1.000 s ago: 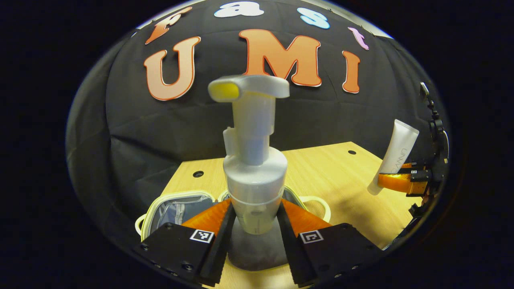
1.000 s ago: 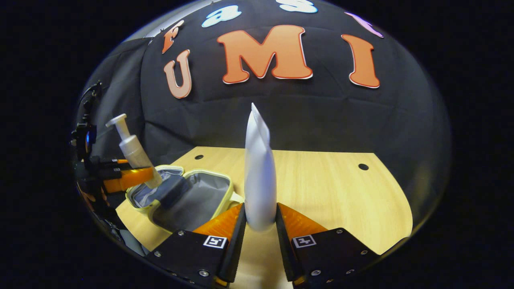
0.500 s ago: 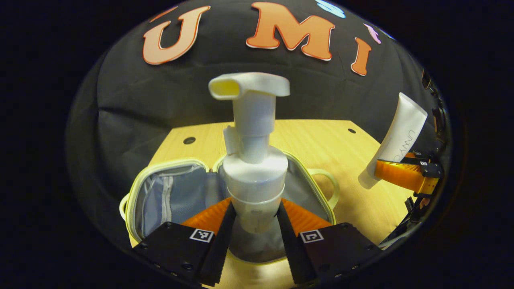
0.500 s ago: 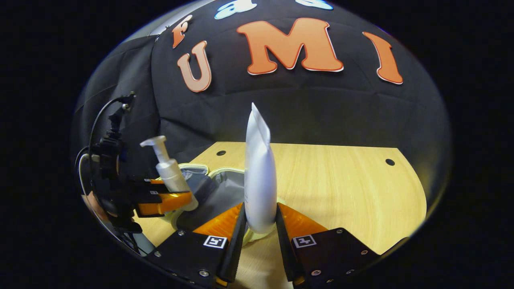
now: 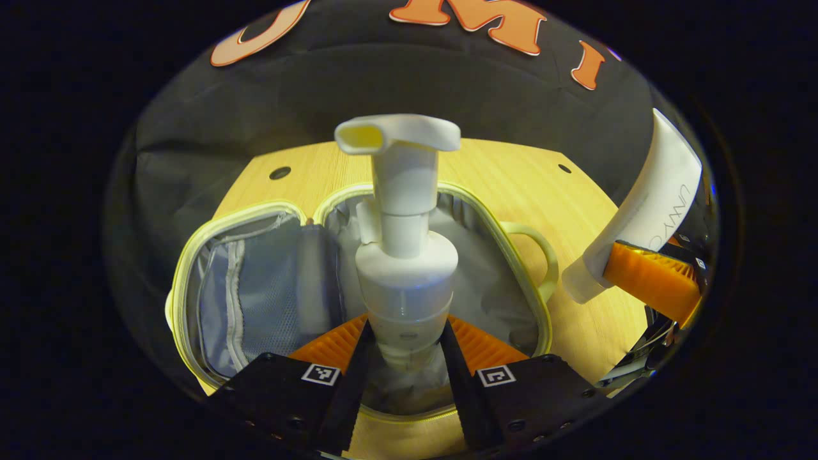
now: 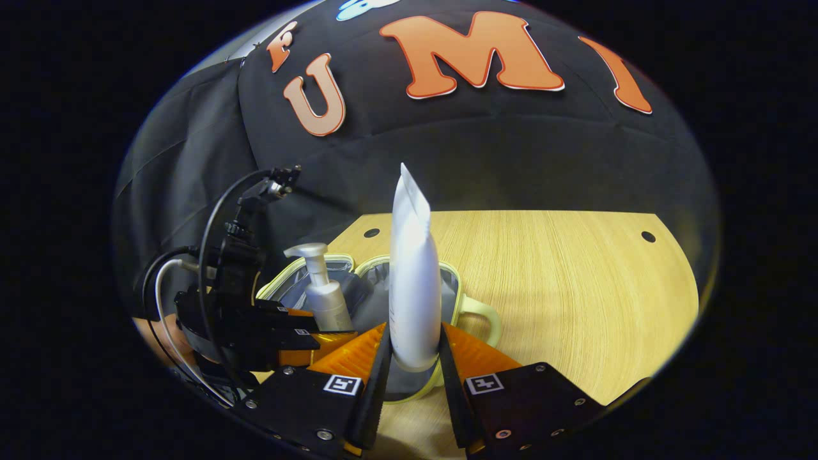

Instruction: First open the suitcase, pack the skin care products into it, and then close the suitcase.

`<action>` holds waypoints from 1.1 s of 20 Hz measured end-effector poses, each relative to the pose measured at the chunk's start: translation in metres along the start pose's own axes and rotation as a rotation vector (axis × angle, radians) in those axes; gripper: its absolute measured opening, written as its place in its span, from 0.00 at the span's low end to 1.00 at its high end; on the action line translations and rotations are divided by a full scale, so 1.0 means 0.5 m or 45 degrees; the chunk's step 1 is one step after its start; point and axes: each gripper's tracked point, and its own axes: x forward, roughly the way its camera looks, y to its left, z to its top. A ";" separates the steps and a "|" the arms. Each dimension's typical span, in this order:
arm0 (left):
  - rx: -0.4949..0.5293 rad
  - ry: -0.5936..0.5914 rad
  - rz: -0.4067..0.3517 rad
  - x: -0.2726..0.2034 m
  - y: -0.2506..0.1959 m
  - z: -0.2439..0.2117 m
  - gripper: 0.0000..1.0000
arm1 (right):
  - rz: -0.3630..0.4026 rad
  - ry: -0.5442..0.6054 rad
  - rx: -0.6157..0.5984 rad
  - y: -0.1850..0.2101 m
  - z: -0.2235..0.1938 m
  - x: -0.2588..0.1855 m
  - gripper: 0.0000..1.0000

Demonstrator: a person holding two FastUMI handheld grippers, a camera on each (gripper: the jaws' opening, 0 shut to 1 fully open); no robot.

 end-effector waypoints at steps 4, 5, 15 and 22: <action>-0.029 0.113 0.054 0.031 0.012 -0.024 0.63 | -0.003 0.033 -0.001 -0.004 -0.007 0.014 0.46; -0.040 0.147 0.071 0.036 0.011 -0.033 0.63 | -0.005 0.040 0.001 -0.005 -0.009 0.018 0.46; -0.134 0.234 0.144 0.099 0.016 -0.052 0.63 | 0.030 0.129 0.050 0.000 -0.037 0.045 0.46; -0.170 0.060 0.139 -0.011 0.037 -0.018 0.65 | 0.071 0.247 0.094 0.018 -0.071 0.080 0.46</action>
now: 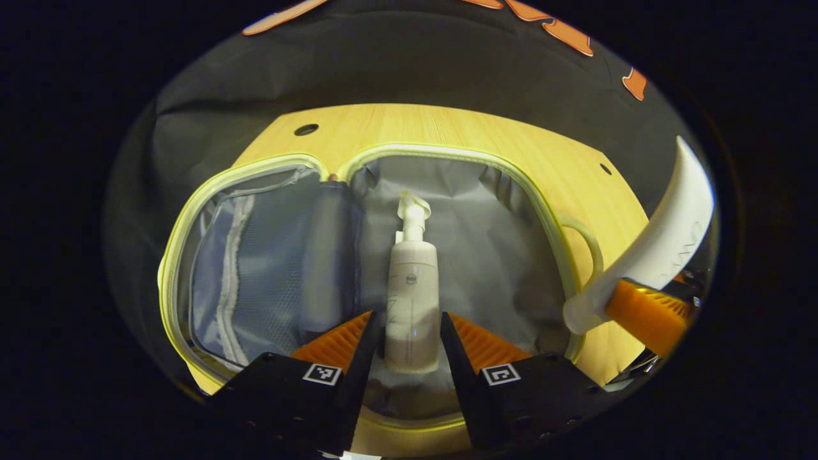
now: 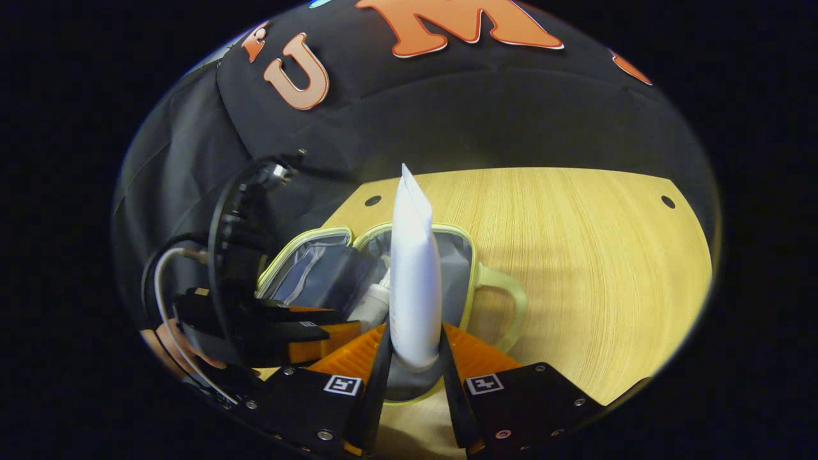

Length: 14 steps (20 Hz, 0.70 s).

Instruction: First open the suitcase, pack the skin care products into it, and then close the suitcase.

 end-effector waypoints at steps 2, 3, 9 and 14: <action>0.008 -0.097 0.043 -0.055 0.030 0.025 0.65 | 0.008 0.037 0.022 0.008 -0.009 0.017 0.46; 0.020 -0.145 0.077 -0.075 0.055 0.033 0.65 | 0.014 0.060 0.038 0.012 -0.015 0.027 0.41; -0.018 -0.325 0.212 -0.190 0.168 0.074 0.76 | -0.012 0.205 0.108 0.005 -0.049 0.073 0.46; -0.119 -0.336 0.286 -0.249 0.269 0.059 0.80 | -0.067 0.342 0.146 -0.005 -0.066 0.095 0.46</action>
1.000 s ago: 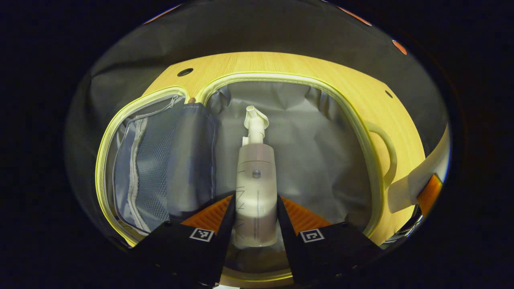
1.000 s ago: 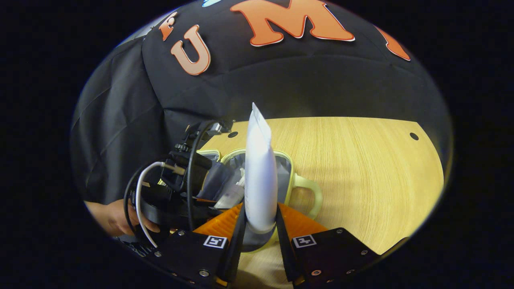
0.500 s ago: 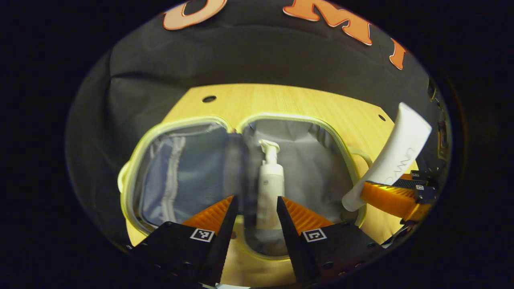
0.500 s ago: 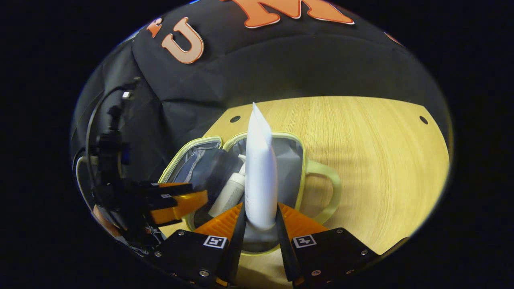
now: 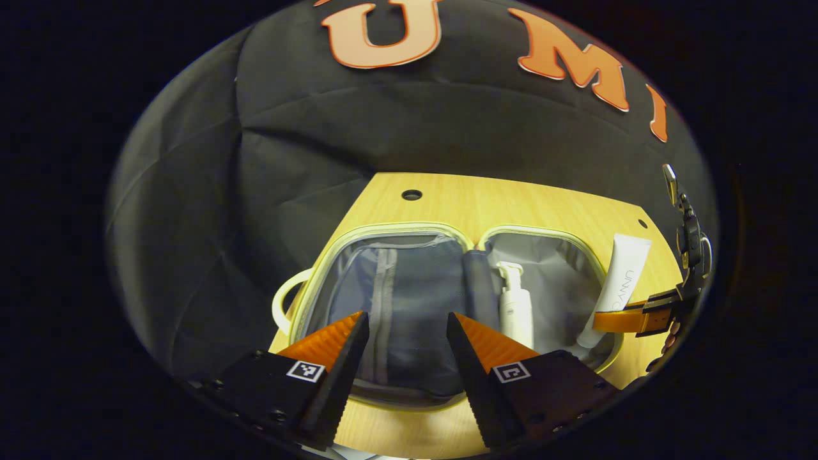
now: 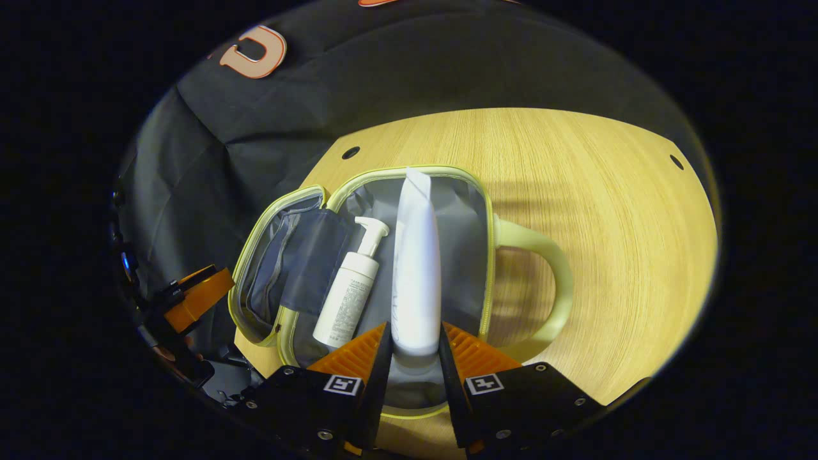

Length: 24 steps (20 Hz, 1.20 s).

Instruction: First open the suitcase, pack the skin care products into it, and then close the suitcase.

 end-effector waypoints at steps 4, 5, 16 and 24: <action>-0.062 0.012 0.070 0.016 0.075 -0.010 0.80 | -0.047 0.066 0.110 -0.007 0.002 0.023 0.46; -0.077 0.010 0.083 0.020 0.096 -0.013 0.80 | -0.095 0.047 0.149 -0.017 0.007 0.036 0.31; -0.317 -0.006 0.183 0.086 0.303 -0.015 0.80 | -0.158 -0.140 0.135 -0.028 0.059 -0.020 0.16; -0.565 0.081 0.068 0.165 0.348 -0.044 0.87 | -0.260 -0.516 0.111 -0.056 0.142 -0.151 0.61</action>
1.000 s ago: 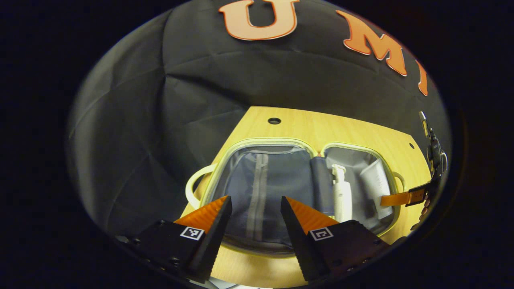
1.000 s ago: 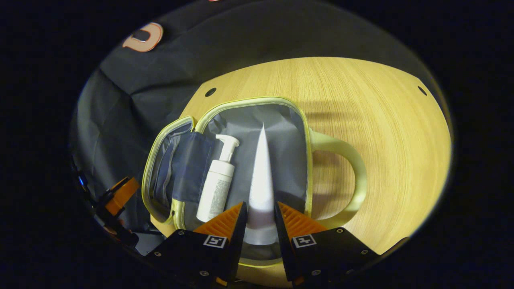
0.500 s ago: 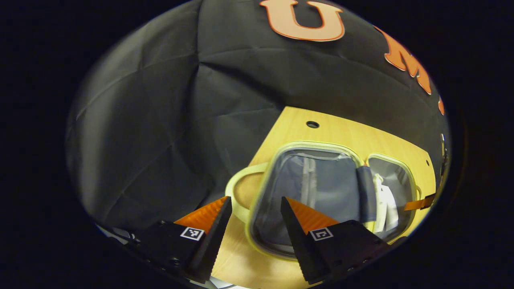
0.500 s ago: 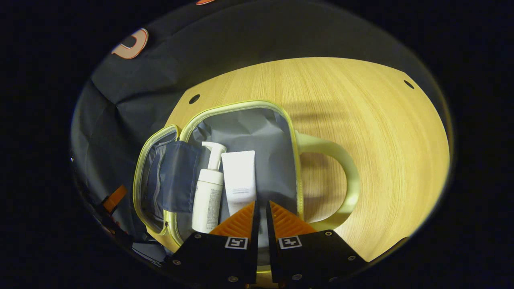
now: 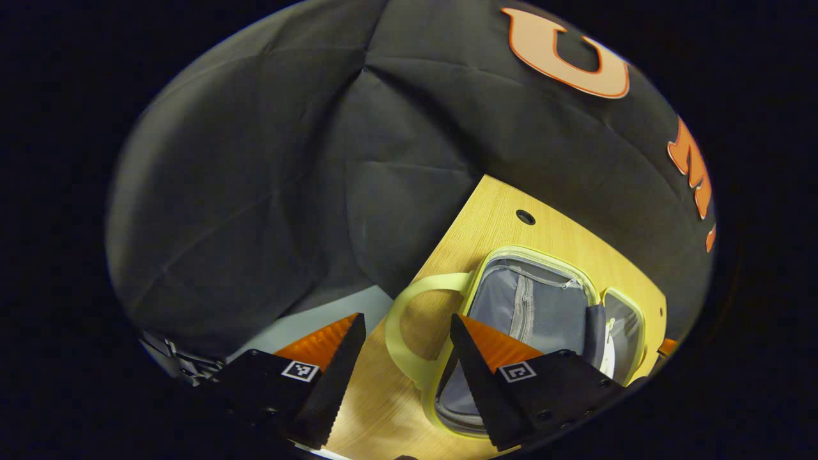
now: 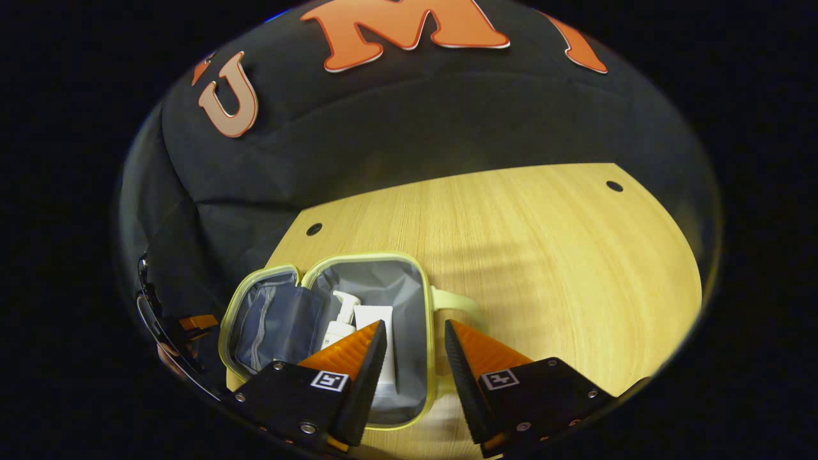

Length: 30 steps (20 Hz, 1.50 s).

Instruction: First open the suitcase, pack the skin care products into it, and then close the suitcase.

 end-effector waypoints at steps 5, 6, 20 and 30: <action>-0.223 0.108 -0.075 0.064 0.022 -0.018 0.90 | -0.056 -0.148 -0.017 -0.023 0.046 -0.067 0.74; -0.272 0.124 -0.089 0.077 0.026 -0.021 0.90 | -0.065 -0.171 -0.025 -0.028 0.054 -0.081 0.74; -0.053 0.018 -0.178 0.008 -0.018 0.050 0.02 | -0.150 -0.362 -0.078 -0.129 0.139 -0.199 0.77; 0.170 -0.233 -0.195 -0.182 -0.128 0.141 0.02 | -0.085 -0.439 -0.104 -0.140 0.170 -0.228 0.78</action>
